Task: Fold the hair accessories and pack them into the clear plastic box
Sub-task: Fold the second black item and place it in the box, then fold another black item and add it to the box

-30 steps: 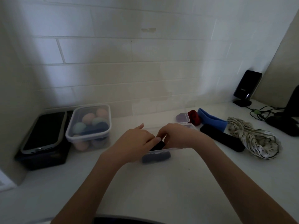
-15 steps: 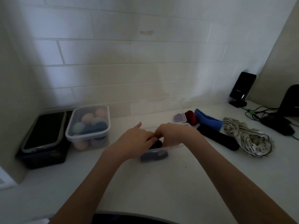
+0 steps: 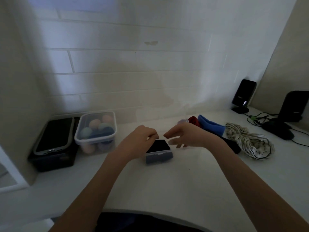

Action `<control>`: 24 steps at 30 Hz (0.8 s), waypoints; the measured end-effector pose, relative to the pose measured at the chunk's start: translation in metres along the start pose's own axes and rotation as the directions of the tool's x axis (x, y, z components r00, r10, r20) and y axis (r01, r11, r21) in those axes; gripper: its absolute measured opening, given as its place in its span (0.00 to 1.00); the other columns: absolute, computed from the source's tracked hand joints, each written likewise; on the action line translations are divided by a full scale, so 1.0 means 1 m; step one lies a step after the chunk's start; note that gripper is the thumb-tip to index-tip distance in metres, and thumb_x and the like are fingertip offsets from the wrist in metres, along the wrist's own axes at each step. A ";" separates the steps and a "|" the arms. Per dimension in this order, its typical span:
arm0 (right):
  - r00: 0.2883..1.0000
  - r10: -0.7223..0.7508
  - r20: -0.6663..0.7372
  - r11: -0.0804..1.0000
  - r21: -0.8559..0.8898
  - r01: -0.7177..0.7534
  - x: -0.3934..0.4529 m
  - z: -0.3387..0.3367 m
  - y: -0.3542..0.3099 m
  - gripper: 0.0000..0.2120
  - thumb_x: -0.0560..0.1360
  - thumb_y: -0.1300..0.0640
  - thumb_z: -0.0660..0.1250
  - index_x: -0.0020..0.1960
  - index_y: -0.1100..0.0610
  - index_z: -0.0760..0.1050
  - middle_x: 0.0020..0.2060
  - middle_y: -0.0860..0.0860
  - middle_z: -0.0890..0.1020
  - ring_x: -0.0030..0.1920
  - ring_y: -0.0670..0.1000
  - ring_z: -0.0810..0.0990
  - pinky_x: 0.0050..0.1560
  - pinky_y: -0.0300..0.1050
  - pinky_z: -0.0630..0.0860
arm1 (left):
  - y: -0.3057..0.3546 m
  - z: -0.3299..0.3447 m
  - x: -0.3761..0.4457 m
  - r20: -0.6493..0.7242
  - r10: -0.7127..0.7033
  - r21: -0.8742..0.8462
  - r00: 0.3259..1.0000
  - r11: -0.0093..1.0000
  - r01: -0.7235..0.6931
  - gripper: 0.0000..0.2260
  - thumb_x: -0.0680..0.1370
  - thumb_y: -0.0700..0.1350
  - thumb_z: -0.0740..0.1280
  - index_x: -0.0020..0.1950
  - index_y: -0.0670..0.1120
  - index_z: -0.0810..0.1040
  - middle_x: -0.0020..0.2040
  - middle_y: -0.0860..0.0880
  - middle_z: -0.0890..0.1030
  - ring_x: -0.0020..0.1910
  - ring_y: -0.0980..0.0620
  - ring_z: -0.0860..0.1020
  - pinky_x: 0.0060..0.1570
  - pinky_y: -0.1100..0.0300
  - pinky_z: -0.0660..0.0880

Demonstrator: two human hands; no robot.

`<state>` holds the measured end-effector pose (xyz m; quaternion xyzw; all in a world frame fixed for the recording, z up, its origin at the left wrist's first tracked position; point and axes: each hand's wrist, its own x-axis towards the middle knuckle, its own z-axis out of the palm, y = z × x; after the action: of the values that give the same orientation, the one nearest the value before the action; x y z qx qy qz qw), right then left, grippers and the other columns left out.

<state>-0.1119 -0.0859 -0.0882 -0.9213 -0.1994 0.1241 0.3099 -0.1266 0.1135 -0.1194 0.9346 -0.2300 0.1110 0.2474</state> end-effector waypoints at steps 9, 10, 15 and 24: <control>0.661 0.050 -0.749 0.994 -0.027 -0.106 -0.028 -0.018 0.063 0.14 0.74 0.68 0.60 0.53 0.57 0.80 0.47 0.53 0.83 0.43 0.51 0.79 0.38 0.30 0.71 | -0.005 0.014 -0.016 -0.368 -0.141 -0.280 0.919 0.959 0.036 0.09 0.78 0.37 0.61 0.49 0.47 0.80 0.47 0.55 0.79 0.49 0.55 0.74 0.48 0.72 0.65; 0.656 0.072 -0.751 0.972 -0.095 -0.215 -0.030 -0.016 0.075 0.14 0.75 0.66 0.60 0.56 0.57 0.79 0.48 0.56 0.83 0.44 0.55 0.79 0.39 0.38 0.73 | -0.006 0.017 -0.017 -0.369 -0.159 -0.298 0.916 0.954 0.046 0.10 0.77 0.36 0.61 0.50 0.47 0.80 0.47 0.56 0.79 0.50 0.56 0.74 0.49 0.74 0.64; 0.724 0.243 -0.645 0.859 -0.204 -0.470 -0.032 0.016 0.119 0.17 0.79 0.55 0.59 0.66 0.56 0.70 0.56 0.56 0.80 0.54 0.55 0.79 0.53 0.47 0.75 | -0.013 0.025 -0.018 -0.409 -0.162 -0.298 0.898 0.954 0.037 0.16 0.74 0.31 0.62 0.52 0.49 0.80 0.51 0.57 0.77 0.53 0.56 0.72 0.55 0.70 0.65; 0.669 0.100 -0.736 0.816 -0.325 -0.479 -0.025 0.017 0.121 0.09 0.76 0.63 0.59 0.48 0.60 0.77 0.38 0.56 0.81 0.38 0.55 0.77 0.39 0.48 0.76 | -0.011 0.026 -0.021 -0.391 -0.208 -0.447 0.896 0.894 0.013 0.17 0.74 0.29 0.60 0.53 0.47 0.80 0.49 0.63 0.76 0.49 0.75 0.73 0.49 0.79 0.69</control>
<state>-0.1050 -0.1762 -0.1737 -0.9662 0.0605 -0.2334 0.0907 -0.1377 0.1165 -0.1527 0.8200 -0.1338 0.2454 0.4995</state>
